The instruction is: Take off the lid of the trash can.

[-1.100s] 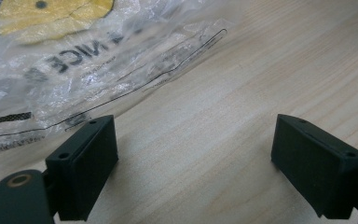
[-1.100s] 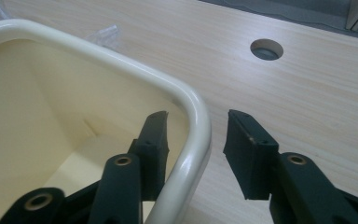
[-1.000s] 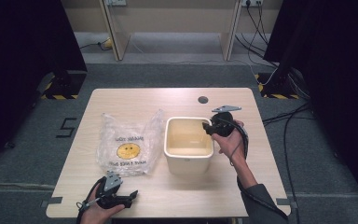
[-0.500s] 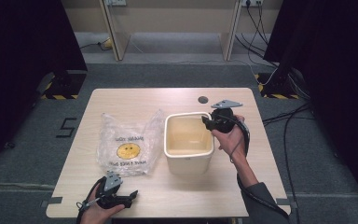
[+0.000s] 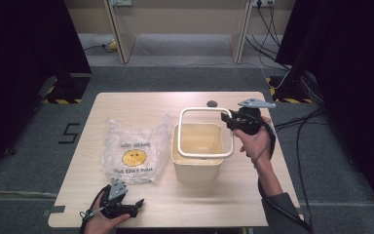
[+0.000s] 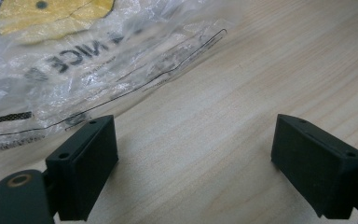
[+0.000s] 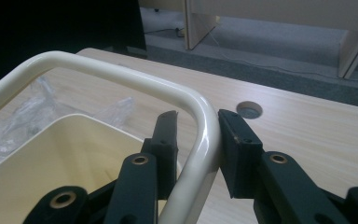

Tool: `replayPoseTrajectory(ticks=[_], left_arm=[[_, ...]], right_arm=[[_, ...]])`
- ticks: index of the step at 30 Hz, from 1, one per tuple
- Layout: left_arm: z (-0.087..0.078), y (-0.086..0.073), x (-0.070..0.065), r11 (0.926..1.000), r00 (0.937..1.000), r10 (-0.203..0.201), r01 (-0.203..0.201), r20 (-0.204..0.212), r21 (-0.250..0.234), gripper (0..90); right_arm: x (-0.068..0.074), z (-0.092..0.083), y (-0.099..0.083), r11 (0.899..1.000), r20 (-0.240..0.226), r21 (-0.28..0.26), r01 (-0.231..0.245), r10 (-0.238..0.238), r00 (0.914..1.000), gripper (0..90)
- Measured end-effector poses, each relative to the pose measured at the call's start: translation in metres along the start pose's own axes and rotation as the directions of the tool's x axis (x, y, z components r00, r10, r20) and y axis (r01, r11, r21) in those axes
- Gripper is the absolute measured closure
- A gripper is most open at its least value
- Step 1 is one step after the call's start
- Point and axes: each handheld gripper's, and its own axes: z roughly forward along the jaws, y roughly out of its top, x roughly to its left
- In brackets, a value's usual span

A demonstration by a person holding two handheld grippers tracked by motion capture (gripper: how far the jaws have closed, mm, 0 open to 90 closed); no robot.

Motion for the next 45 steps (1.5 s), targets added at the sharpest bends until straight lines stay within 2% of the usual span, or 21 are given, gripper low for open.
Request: replayPoseTrajectory(ticks=[1,3,4,6,7,8,11,12,14,20,28,35,45], left_arm=[[0.0,0.0,0.0,1.0,1.0,0.001,-0.001,0.001,0.003,13.5],[0.0,0.0,0.0,1.0,1.0,0.0,0.0,0.0,-0.001,13.5],[0.0,0.0,0.0,1.0,1.0,0.0,0.0,0.001,-0.002,13.5],[0.0,0.0,0.0,1.0,1.0,-0.002,0.002,0.0,-0.002,13.5],[0.0,0.0,0.0,1.0,1.0,0.0,0.0,0.0,-0.001,13.5],[0.0,0.0,0.0,1.0,1.0,-0.001,0.001,0.0,-0.002,13.5],[0.0,0.0,0.0,1.0,1.0,0.0,0.0,0.001,-0.004,13.4],[0.0,0.0,0.0,1.0,1.0,0.0,0.0,0.001,-0.004,13.4],[0.0,-0.001,0.0,1.0,1.0,0.0,0.0,0.001,-0.007,13.4],[0.0,-0.001,0.0,1.0,1.0,0.0,0.0,0.001,-0.007,13.4],[0.0,-0.001,0.0,1.0,1.0,0.001,-0.001,0.001,-0.007,13.4],[0.0,-0.001,0.0,1.0,1.0,0.0,0.0,0.001,-0.009,13.4],[0.0,-0.001,0.0,0.9999,1.0,0.001,-0.001,0.001,-0.011,13.4]], right_arm=[[-0.01,-0.008,-0.004,1.0,0.008,-0.005,-0.02,0.02,0.9998,69.0],[-0.015,-0.012,-0.007,1.0,0.013,-0.008,-0.027,0.027,0.9995,69.0],[-0.026,-0.02,-0.013,0.999,0.022,-0.011,-0.045,0.045,0.9987,69.0],[-0.038,-0.027,-0.019,0.998,0.033,-0.014,-0.065,0.065,0.9973,69.0],[-0.038,-0.027,-0.019,0.998,0.033,-0.014,-0.065,0.065,0.9973,69.0],[-0.049,-0.034,-0.027,0.996,0.037,-0.021,-0.088,0.089,0.9954,69.0],[-0.065,-0.044,-0.04,0.993,0.05,-0.021,-0.115,0.116,0.992,69.0],[-0.065,-0.044,-0.04,0.993,0.05,-0.021,-0.115,0.116,0.992,69.0],[-0.078,-0.053,-0.051,0.99,0.061,-0.023,-0.14,0.141,0.9881,69.0],[-0.096,-0.066,-0.072,0.983,0.076,-0.025,-0.18,0.181,0.9805,69.0],[-0.108,-0.067,-0.097,0.977,0.094,-0.011,-0.211,0.211,0.9728,69.0],[-0.113,-0.056,-0.128,0.982,0.149,0.052,-0.179,0.17,0.9741,69.0],[-0.117,-0.036,-0.166,0.976,0.168,0.122,-0.178,0.157,0.9732,68.9]])
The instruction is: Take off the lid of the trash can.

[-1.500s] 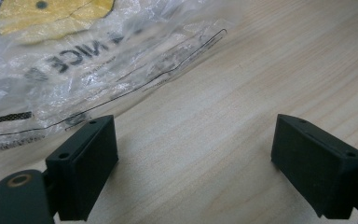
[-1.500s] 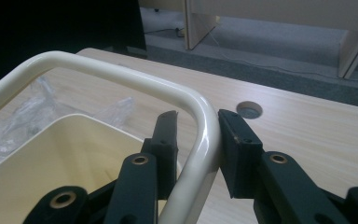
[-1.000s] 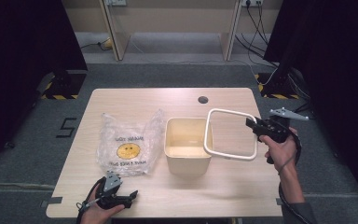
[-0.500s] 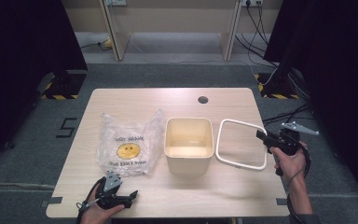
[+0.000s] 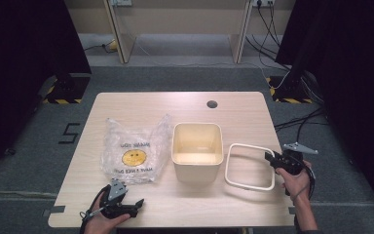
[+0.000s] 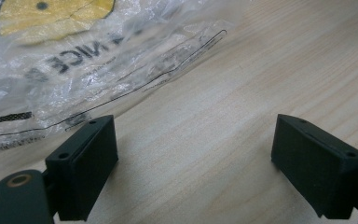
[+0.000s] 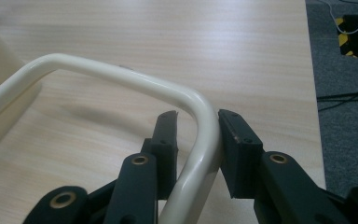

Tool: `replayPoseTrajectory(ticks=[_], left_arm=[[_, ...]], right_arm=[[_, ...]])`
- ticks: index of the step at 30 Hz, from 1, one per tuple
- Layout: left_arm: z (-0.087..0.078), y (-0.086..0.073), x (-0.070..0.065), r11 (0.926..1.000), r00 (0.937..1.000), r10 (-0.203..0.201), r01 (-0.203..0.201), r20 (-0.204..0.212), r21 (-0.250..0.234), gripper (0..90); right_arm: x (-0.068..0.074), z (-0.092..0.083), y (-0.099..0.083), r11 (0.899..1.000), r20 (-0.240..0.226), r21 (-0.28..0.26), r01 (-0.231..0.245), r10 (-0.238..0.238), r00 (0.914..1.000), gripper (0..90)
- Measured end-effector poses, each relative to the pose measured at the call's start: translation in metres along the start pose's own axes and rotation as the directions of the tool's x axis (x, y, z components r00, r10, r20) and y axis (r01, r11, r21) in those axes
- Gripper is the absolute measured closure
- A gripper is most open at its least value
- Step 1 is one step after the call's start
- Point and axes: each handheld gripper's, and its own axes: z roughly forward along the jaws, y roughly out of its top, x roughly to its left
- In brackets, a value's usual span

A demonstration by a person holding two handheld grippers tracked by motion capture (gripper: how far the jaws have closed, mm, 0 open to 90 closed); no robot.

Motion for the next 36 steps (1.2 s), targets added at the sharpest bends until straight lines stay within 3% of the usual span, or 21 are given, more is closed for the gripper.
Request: replayPoseTrajectory(ticks=[4,15,21,28,29,30,36], left_arm=[[0.0,0.0,0.0,1.0,1.0,-0.002,0.002,0.0,0.0,13.4],[0.0,0.0,0.0,1.0,1.0,-0.001,0.001,0.0,-0.001,13.4],[0.0,0.0,0.0,1.0,1.0,-0.001,0.001,0.001,-0.001,13.4],[0.0,0.0,0.0,1.0,1.0,0.0,0.0,0.0,-0.003,13.4],[0.0,0.0,0.0,1.0,1.0,0.0,0.0,0.0,-0.002,13.4],[0.0,0.0,0.0,1.0,1.0,-0.001,0.001,0.0,-0.002,13.4],[0.0,0.0,0.0,1.0,1.0,-0.001,0.001,0.0,0.001,13.4]], right_arm=[[-0.002,0.005,-0.006,1.0,-0.012,0.009,-0.01,0.01,0.9999,68.8],[-0.006,0.019,-0.018,0.998,0.003,0.056,0.036,-0.036,0.9993,68.7],[-0.004,0.022,-0.017,0.994,0.026,0.061,0.089,-0.091,0.9955,68.4],[0.004,0.024,-0.015,0.988,0.072,0.083,0.127,-0.133,0.9884,58.7],[0.006,0.021,-0.012,0.991,0.098,0.08,0.109,-0.117,0.9883,49.9],[0.007,0.02,-0.01,0.992,0.112,0.073,0.1,-0.108,0.9878,47.0],[0.023,0.008,0.0,0.998,0.091,0.036,0.054,-0.057,0.9943,33.5]])
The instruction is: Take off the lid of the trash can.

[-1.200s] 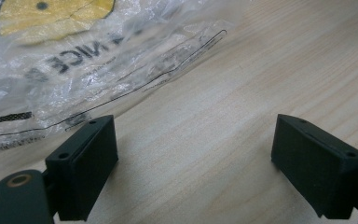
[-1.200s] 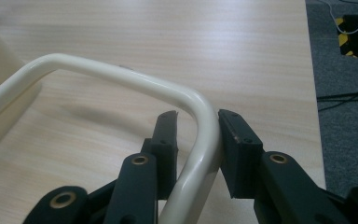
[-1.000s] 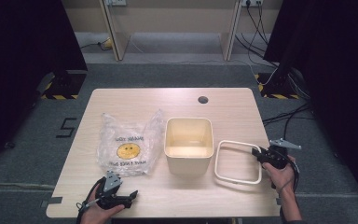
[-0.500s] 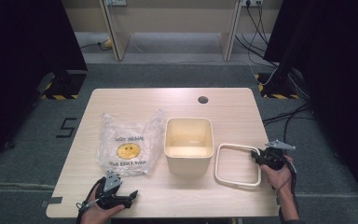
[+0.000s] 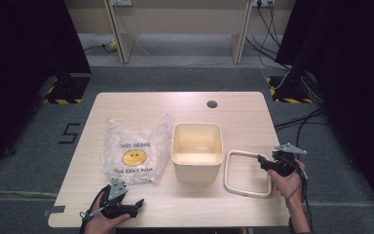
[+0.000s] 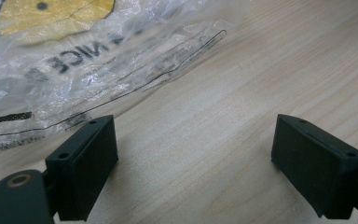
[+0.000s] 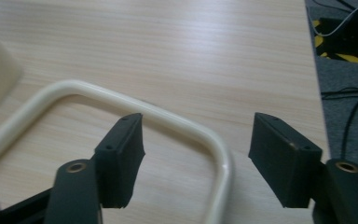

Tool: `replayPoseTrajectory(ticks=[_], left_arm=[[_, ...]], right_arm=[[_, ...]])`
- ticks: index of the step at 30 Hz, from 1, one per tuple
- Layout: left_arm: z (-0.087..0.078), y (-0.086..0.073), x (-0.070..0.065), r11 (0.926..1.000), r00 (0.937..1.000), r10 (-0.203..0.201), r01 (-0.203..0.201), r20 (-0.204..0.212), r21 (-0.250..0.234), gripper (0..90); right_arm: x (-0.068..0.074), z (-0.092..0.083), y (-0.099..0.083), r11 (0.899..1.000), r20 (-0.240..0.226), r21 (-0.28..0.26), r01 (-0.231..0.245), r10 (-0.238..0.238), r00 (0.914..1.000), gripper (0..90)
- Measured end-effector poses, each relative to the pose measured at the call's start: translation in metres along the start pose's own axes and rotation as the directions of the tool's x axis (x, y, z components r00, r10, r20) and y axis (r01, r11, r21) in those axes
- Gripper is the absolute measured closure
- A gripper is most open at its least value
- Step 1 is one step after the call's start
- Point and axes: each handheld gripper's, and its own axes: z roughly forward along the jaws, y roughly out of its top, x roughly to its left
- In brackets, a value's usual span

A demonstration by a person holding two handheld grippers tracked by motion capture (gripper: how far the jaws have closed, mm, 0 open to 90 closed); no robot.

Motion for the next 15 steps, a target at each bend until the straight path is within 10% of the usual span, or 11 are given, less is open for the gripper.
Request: replayPoseTrajectory(ticks=[15], left_arm=[[0.0,0.001,0.0,1.0,1.0,0.003,-0.003,0.002,0.008,13.2]], right_arm=[[0.06,-0.014,-0.005,1.0,-0.145,0.01,-0.004,0.005,0.9894,20.8]])
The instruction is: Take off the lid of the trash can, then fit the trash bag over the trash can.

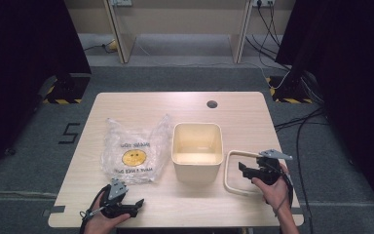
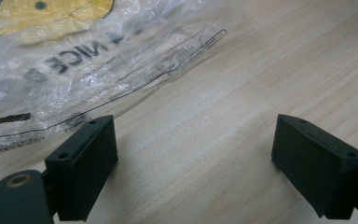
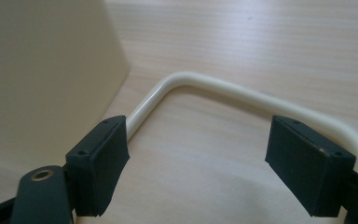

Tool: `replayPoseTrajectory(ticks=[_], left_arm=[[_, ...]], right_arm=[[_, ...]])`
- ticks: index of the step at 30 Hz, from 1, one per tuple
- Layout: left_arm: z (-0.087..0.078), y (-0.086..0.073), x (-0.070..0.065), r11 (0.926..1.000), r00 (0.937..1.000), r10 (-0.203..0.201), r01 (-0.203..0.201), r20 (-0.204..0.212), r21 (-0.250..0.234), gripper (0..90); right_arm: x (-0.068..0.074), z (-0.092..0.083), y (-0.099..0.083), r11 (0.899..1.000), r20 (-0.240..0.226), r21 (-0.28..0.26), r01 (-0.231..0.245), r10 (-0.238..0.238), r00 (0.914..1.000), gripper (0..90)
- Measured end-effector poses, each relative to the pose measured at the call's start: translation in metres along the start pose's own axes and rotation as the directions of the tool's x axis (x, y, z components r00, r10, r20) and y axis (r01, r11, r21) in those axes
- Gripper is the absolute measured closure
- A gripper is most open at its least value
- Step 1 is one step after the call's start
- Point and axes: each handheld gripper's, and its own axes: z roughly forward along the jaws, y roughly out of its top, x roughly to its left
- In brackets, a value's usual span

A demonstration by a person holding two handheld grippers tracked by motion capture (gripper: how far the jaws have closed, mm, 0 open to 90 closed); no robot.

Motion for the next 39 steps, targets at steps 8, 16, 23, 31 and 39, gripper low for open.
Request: replayPoseTrajectory(ticks=[8,16,23,31,39], left_arm=[[0.0,0.0,0.0,1.0,1.0,-0.001,0.001,0.0,-0.002,13.2],[0.0,0.0,0.0,1.0,1.0,-0.001,0.001,0.0,-0.001,13.2],[0.0,0.0,0.0,1.0,1.0,-0.004,0.004,-0.003,-0.002,13.2],[0.0,0.001,0.0,1.0,1.0,0.0,0.0,0.001,0.008,13.5],[-0.009,0.008,0.002,0.9976,0.9981,-0.061,0.06,-0.013,-0.036,15.8]], right_arm=[[0.012,-0.004,-0.017,1.0,-0.063,0.02,0.012,-0.011,0.998,16.1],[0.017,-0.008,-0.022,1.0,-0.079,0.023,0.02,-0.018,0.9967,16.1],[0.018,-0.007,-0.025,0.999,-0.089,0.029,0.021,-0.019,0.9959,16.1],[0.02,-0.006,-0.026,0.999,-0.097,0.035,0.024,-0.02,0.9951,16.1],[0.021,-0.007,-0.027,0.999,-0.093,0.038,0.022,-0.018,0.9955,16.2]])
